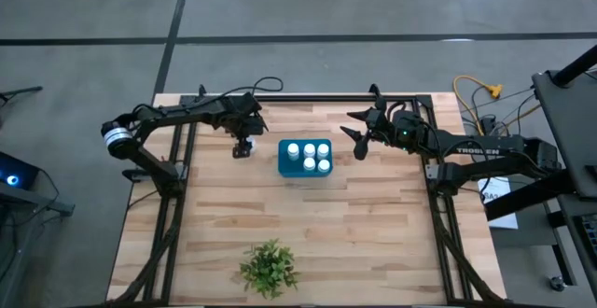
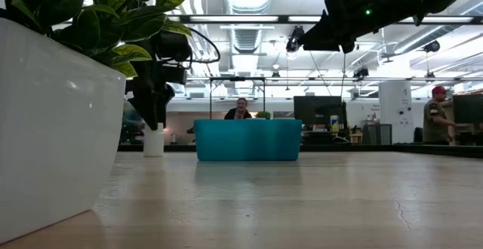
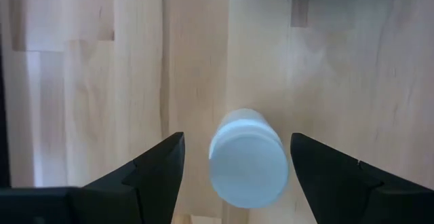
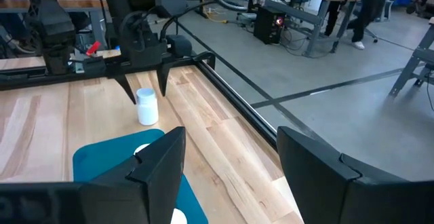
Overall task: Pick and place pill bottles into a basket
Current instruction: Put the white medicine bottle into the blue bin
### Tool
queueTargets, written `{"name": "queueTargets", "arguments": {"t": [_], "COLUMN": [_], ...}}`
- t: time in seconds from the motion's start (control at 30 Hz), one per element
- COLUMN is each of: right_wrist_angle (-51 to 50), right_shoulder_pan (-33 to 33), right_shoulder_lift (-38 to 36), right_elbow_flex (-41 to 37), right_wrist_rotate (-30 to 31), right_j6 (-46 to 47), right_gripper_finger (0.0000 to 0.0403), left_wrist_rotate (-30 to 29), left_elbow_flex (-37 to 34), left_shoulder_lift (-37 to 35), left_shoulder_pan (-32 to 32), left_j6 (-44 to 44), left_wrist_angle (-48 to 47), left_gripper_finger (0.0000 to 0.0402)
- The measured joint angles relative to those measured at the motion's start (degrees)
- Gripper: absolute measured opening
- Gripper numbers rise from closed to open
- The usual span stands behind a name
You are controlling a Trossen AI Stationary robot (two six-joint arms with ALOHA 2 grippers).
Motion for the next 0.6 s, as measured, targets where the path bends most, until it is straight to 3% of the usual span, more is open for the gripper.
{"name": "queueTargets", "arguments": {"t": [0.43, 0.6], "right_wrist_angle": [0.0, 0.0], "right_shoulder_pan": [0.0, 0.0], "right_shoulder_lift": [0.0, 0.0], "right_elbow_flex": [0.0, 0.0], "right_wrist_rotate": [0.0, 0.0], "right_j6": [0.1, 0.1], "right_gripper_finger": [0.0224, 0.0224], "left_wrist_rotate": [0.1, 0.1], "left_elbow_flex": [-2.3, -2.5], "left_shoulder_lift": [0.0, 0.0], "left_shoulder_pan": [0.0, 0.0], "left_j6": [0.0, 0.0], "left_wrist_angle": [3.3, 3.3], "left_gripper_finger": [0.0248, 0.0231]}}
